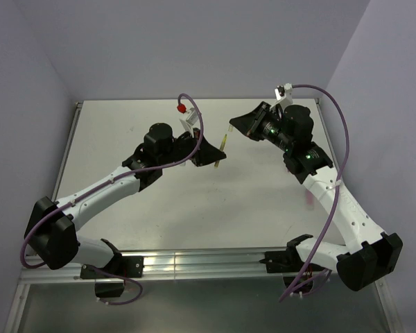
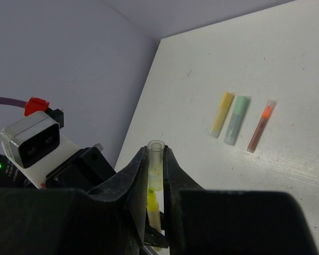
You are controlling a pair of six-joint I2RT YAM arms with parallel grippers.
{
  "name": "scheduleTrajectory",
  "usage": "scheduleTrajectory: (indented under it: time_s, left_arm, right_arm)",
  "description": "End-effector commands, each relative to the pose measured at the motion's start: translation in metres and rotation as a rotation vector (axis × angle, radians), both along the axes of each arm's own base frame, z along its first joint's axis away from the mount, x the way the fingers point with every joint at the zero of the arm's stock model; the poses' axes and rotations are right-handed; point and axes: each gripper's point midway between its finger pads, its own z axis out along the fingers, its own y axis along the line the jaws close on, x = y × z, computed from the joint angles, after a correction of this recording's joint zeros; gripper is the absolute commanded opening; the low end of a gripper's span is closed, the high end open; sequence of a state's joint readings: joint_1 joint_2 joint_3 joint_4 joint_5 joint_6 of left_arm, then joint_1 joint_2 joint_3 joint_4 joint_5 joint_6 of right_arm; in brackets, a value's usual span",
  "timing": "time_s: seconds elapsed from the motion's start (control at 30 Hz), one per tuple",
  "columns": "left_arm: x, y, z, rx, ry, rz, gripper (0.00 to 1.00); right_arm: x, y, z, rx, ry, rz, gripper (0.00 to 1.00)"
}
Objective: Insert the pens into the pen caps
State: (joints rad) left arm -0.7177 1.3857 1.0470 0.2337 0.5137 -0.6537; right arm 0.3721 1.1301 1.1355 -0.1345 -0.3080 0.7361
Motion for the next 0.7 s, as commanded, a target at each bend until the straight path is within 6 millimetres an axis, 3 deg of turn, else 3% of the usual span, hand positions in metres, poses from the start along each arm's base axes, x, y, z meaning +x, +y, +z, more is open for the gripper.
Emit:
scheduleTrajectory:
  time_s: [0.0, 0.67]
  left_arm:
    - [0.003, -0.002, 0.011, -0.01, -0.053, 0.005, 0.0]
    - [0.004, 0.002, 0.016, -0.006, -0.075, 0.027, 0.0]
  right_arm:
    - [-0.002, 0.007, 0.009, 0.015, -0.043, 0.024, 0.0]
    - [-0.005, 0.018, -0.005, -0.029, -0.02, 0.036, 0.0]
